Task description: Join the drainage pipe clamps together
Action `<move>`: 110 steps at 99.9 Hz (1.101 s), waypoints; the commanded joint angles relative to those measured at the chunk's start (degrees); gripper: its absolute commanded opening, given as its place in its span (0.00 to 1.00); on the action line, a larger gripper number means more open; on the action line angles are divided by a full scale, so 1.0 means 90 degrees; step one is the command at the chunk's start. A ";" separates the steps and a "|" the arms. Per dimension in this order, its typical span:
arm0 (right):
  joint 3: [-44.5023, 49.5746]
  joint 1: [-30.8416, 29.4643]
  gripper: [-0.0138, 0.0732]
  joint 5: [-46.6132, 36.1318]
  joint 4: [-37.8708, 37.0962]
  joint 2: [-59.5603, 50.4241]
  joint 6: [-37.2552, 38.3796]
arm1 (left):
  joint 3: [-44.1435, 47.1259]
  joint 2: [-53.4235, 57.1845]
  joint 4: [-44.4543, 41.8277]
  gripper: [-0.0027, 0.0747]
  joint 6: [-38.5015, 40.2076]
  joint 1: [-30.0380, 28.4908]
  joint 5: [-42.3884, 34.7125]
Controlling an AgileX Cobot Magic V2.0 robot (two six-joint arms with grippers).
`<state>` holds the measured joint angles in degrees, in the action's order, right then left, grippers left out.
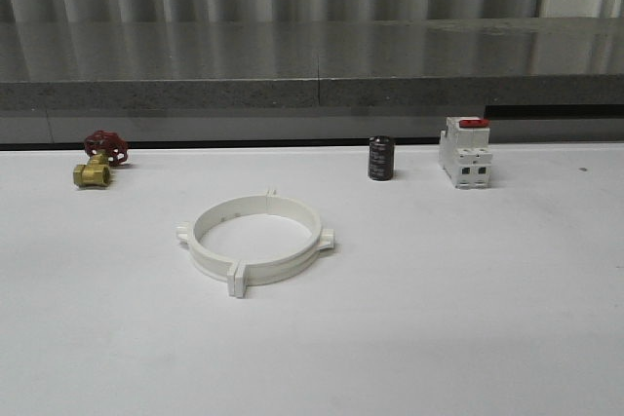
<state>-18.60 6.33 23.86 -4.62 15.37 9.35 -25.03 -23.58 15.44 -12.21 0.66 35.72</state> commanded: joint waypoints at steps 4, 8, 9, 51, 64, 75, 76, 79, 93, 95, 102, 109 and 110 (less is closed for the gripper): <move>0.0323 -0.0028 0.08 -0.0593 0.0162 -0.0699 -0.0175 | -0.0167 -0.0019 0.0109 0.01 -0.0003 -0.0003 -0.0450; 0.0491 -0.0028 0.08 -0.0593 0.0190 -0.0940 -0.0175 | -0.0167 -0.0019 0.0109 0.01 -0.0003 -0.0003 -0.0450; 0.0519 -0.0028 0.08 -0.0593 0.0197 -0.0978 -0.0175 | -0.0167 -0.0019 0.0109 0.01 -0.0003 -0.0003 -0.0450; 0.1979 -0.0033 0.08 -0.1804 0.0325 -0.1895 -0.0400 | -0.0167 -0.0030 0.0109 0.01 -0.0003 -0.0003 -0.0450; 0.2134 -0.0047 0.08 -0.2142 0.0328 -0.1895 -0.0400 | -0.0167 -0.0030 0.0109 0.01 -0.0003 -0.0003 -0.0450; 0.2134 -0.0261 0.08 -0.2203 0.0328 -0.1895 -0.0400 | -0.0167 -0.0030 0.0109 0.01 -0.0003 -0.0003 -0.0450; 0.2134 -0.0280 0.08 -0.2203 0.0328 -0.1895 -0.0400 | -0.0167 -0.0030 0.0109 0.01 -0.0003 -0.0003 -0.0450; 0.2134 -0.0358 0.08 -0.2210 0.0328 -0.1895 -0.0400 | -0.0167 -0.0030 0.0109 0.01 -0.0003 -0.0003 -0.0450; 0.2134 -0.0657 0.08 -0.2260 0.0333 -0.1895 -0.0394 | -0.0167 -0.0030 0.0109 0.01 -0.0003 -0.0003 -0.0450; 0.2134 -0.0664 0.08 -0.2280 0.0333 -0.1895 -0.0394 | -0.0167 -0.0030 0.0109 0.01 -0.0003 -0.0003 -0.0450; 0.2134 -0.0664 0.08 -0.2332 0.0333 -0.1895 -0.0394 | -0.0167 -0.0030 0.0109 0.01 -0.0003 -0.0003 -0.0450; 0.2134 -0.0664 0.08 -0.2359 0.0333 -0.1895 -0.0394 | -0.0167 -0.0030 0.0109 0.01 -0.0003 -0.0003 -0.0450; 0.2134 -0.0664 0.08 -0.2359 0.0333 -0.1895 -0.0394 | -0.0167 -0.0030 0.0109 0.01 -0.0003 -0.0003 -0.0450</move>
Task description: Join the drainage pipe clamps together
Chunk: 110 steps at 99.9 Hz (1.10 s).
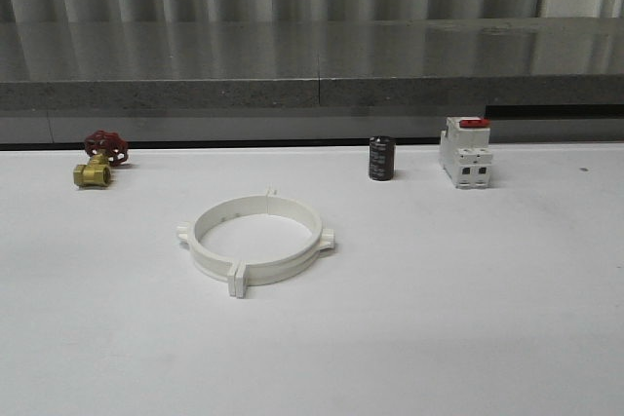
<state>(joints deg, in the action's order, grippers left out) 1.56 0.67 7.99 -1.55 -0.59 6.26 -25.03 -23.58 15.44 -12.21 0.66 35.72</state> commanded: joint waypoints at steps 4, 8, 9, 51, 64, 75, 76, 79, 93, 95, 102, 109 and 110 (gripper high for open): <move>-0.0106 -0.0035 0.08 -0.0590 -0.0008 -0.0121 -0.0051 | -0.0167 -0.0030 0.0109 0.01 -0.0003 -0.0003 -0.0450; -0.0106 -0.0035 0.08 -0.0590 -0.0008 -0.0121 -0.0051 | -0.0167 -0.0030 0.0109 0.01 -0.0003 -0.0003 -0.0450; -0.0106 -0.0035 0.08 -0.0590 -0.0008 -0.0121 -0.0051 | -0.0167 -0.0030 0.0109 0.01 -0.0003 -0.0003 -0.0450; -0.0106 -0.0035 0.08 -0.0590 -0.0008 -0.0121 -0.0051 | -0.0167 -0.0030 0.0109 0.01 -0.0003 -0.0003 -0.0450; -0.0106 -0.0035 0.08 -0.0590 -0.0008 -0.0121 -0.0051 | -0.0167 -0.0030 0.0109 0.01 -0.0003 -0.0003 -0.0450; -0.0106 -0.0035 0.08 -0.0590 -0.0008 -0.0121 -0.0051 | -0.0167 -0.0030 0.0109 0.01 -0.0003 -0.0003 -0.0450; -0.0106 -0.0035 0.08 -0.0590 -0.0008 -0.0121 -0.0051 | -0.0167 -0.0030 0.0109 0.01 -0.0003 -0.0003 -0.0450; -0.0106 -0.0035 0.08 -0.0590 -0.0008 -0.0121 -0.0051 | -0.0167 -0.0030 0.0109 0.01 -0.0003 -0.0003 -0.0450; -0.0106 -0.0035 0.08 -0.0590 -0.0008 -0.0121 -0.0051 | -0.0167 -0.0030 0.0109 0.01 -0.0003 -0.0003 -0.0450; -0.0106 -0.0035 0.08 -0.0590 -0.0008 -0.0121 -0.0051 | -0.0167 -0.0030 0.0109 0.01 -0.0003 -0.0003 -0.0450; -0.0106 -0.0035 0.08 -0.0590 -0.0008 -0.0121 -0.0051 | -0.0154 -0.0030 0.0121 0.01 -0.0003 0.0060 -0.0496; -0.0106 -0.0035 0.08 -0.0590 -0.0008 -0.0121 -0.0051 | -0.0114 -0.0030 0.0121 0.01 -0.0003 0.0060 -0.0602; -0.0106 -0.0035 0.08 -0.0590 -0.0008 -0.0121 -0.0051 | -0.0104 -0.0030 0.0121 0.01 -0.0003 0.0060 -0.0602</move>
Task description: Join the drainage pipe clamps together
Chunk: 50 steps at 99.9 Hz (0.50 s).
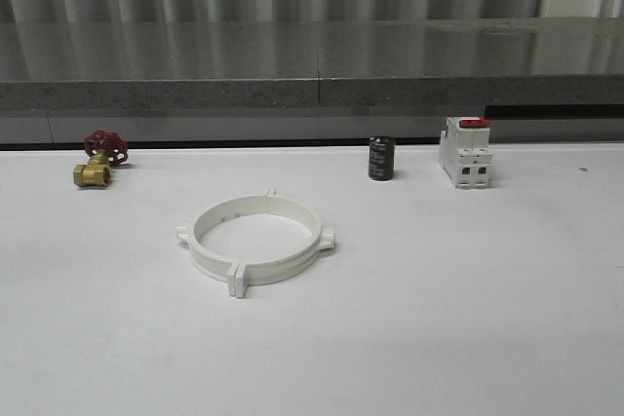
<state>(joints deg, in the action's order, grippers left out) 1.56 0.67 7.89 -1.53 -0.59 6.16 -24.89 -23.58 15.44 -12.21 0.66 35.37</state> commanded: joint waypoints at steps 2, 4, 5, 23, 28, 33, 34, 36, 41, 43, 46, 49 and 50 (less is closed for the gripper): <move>-0.0106 -0.0035 0.08 -0.0578 -0.0011 -0.0121 -0.0041 | -0.0106 -0.0030 0.0121 0.01 -0.0003 0.0060 -0.0574; -0.0106 -0.0035 0.08 -0.0578 -0.0011 -0.0121 -0.0041 | -0.0068 -0.0030 0.0121 0.01 -0.0003 0.0060 -0.0574; -0.0106 -0.0035 0.08 -0.0578 -0.0011 -0.0121 -0.0041 | -0.0066 -0.0030 0.0088 0.01 -0.0003 0.0060 -0.0593; -0.0106 -0.0035 0.08 -0.0578 -0.0011 -0.0121 -0.0041 | 0.0424 0.0108 -0.0674 0.01 0.0367 0.0060 -0.1577; -0.0106 -0.0035 0.08 -0.0578 -0.0011 -0.0121 -0.0041 | 0.0612 0.0238 -0.1253 0.01 0.1116 0.0060 -0.1887; -0.0106 -0.0035 0.08 -0.0578 -0.0011 -0.0121 -0.0041 | 0.0802 0.0391 -0.1873 0.01 0.1816 0.0060 -0.2100; -0.0106 -0.0035 0.08 -0.0578 -0.0011 -0.0121 -0.0041 | 0.0829 0.0440 -0.1934 0.01 0.1890 0.0060 -0.2151; -0.0106 -0.0035 0.08 -0.0578 -0.0011 -0.0121 -0.0041 | 0.0912 0.0490 -0.2082 0.01 0.2057 0.0060 -0.2231; -0.0106 -0.0035 0.08 -0.0578 -0.0011 -0.0121 -0.0041 | 0.1121 0.0692 -0.2269 0.01 0.2164 0.0060 -0.2428; -0.0106 -0.0035 0.08 -0.0578 -0.0011 -0.0121 -0.0041 | 0.1211 0.0745 -0.2328 0.01 0.2164 0.0060 -0.2514; -0.0106 -0.0035 0.08 -0.0578 -0.0011 -0.0121 -0.0041 | 0.1357 0.0889 -0.2401 0.01 0.2164 0.0060 -0.2626; -0.0106 -0.0035 0.08 -0.0578 -0.0011 -0.0121 -0.0041 | 0.1475 0.1015 -0.2471 0.01 0.2164 0.0060 -0.2739; -0.0106 -0.0035 0.08 -0.0578 -0.0011 -0.0121 -0.0041 | 0.1505 0.1047 -0.2499 0.01 0.2164 0.0060 -0.2784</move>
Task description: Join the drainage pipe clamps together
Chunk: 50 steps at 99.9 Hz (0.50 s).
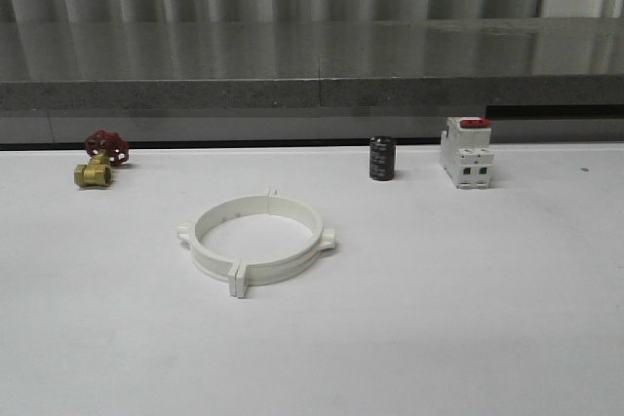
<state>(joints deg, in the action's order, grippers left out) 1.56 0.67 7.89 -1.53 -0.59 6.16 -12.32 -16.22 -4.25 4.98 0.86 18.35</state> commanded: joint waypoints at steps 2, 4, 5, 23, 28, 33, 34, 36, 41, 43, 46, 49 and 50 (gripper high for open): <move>-0.0106 -0.0035 0.08 -0.0578 -0.0011 -0.0121 -0.0041 | 0.0191 0.0331 -0.0338 0.01 0.0254 0.0037 -0.0932; -0.0106 -0.0035 0.08 -0.0578 -0.0011 -0.0121 -0.0041 | 0.0273 0.0436 -0.0358 0.01 0.0254 0.0037 -0.0975; -0.0106 -0.0035 0.08 -0.0578 -0.0011 -0.0121 -0.0041 | 0.0298 0.0505 -0.0364 0.01 0.0254 0.0037 -0.1002; -0.0106 -0.0035 0.08 -0.0578 -0.0011 -0.0121 -0.0041 | 0.0887 0.1385 -0.0376 0.01 0.0254 0.0037 -0.1029; -0.0106 -0.0035 0.08 -0.0578 -0.0011 -0.0121 -0.0041 | 0.1025 0.1613 -0.0376 0.01 0.0254 0.0037 -0.1029; -0.0106 -0.0035 0.08 -0.0578 -0.0011 -0.0121 -0.0041 | 0.1154 0.1853 -0.0376 0.01 0.0254 0.0037 -0.1029; -0.0106 -0.0035 0.08 -0.0578 -0.0011 -0.0121 -0.0041 | 0.1188 0.1882 -0.0376 0.01 0.0254 0.0037 -0.1029; -0.0106 -0.0035 0.08 -0.0578 -0.0011 -0.0121 -0.0041 | 0.1240 0.1969 -0.0376 0.01 0.0254 0.0037 -0.1029; -0.0106 -0.0035 0.08 -0.0578 -0.0011 -0.0121 -0.0041 | 0.1354 0.2004 -0.0376 0.01 0.0254 0.0037 -0.1130; -0.0106 -0.0035 0.08 -0.0578 -0.0011 -0.0121 -0.0041 | 0.1400 0.1985 -0.0393 0.01 0.0254 0.0037 -0.1184; -0.0106 -0.0035 0.08 -0.0578 -0.0011 -0.0121 -0.0041 | 0.1449 0.1984 -0.0393 0.01 0.0254 0.0037 -0.1223; -0.0106 -0.0035 0.08 -0.0578 -0.0011 -0.0121 -0.0041 | 0.1496 0.2000 -0.0393 0.01 0.0254 0.0037 -0.1277; -0.0106 -0.0035 0.08 -0.0578 -0.0011 -0.0121 -0.0041 | 0.1523 0.2000 -0.0393 0.01 0.0254 0.0050 -0.1294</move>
<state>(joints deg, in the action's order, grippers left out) 1.56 0.67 7.76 -1.53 -0.59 6.16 0.03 0.28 -7.50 6.69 0.86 13.05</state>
